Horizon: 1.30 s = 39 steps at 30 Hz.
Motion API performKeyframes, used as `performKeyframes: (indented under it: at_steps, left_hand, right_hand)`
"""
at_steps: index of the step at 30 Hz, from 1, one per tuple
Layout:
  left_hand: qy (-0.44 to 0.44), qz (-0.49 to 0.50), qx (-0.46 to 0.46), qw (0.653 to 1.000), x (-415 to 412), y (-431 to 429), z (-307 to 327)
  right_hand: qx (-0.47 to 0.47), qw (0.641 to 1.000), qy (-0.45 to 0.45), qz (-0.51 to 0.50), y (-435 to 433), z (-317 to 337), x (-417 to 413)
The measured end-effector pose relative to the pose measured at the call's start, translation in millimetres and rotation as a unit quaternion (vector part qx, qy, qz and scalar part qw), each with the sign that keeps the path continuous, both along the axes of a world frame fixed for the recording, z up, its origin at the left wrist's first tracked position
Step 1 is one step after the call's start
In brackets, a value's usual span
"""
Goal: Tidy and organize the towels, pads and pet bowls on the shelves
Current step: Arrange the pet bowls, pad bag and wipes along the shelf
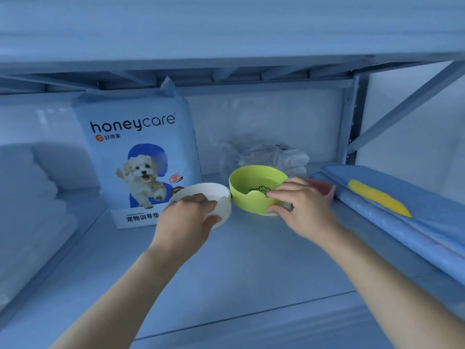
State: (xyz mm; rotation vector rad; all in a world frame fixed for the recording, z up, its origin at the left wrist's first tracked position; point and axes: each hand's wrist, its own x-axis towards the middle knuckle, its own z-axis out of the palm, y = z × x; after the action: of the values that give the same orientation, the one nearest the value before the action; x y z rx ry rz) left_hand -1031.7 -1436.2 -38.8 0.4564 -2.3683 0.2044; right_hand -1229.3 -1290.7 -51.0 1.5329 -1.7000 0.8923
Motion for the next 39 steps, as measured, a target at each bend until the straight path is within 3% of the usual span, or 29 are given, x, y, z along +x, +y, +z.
performKeyframes:
  at_steps: [16, 23, 39]
  left_hand:
    - [-0.021, -0.011, 0.038, 0.999, -150, 33, 19]
    - [-0.045, 0.007, 0.057, 0.997, -175, 39, 16]
    - [-0.061, 0.042, 0.03, 0.997, -199, 35, 6]
  right_hand:
    - [0.009, 0.995, -0.051, -0.08, 30, 6, -129]
    - [0.003, 0.991, -0.08, -0.106, 23, 6, -153]
    - [0.106, 0.975, -0.149, -0.129, 8, -14, -164]
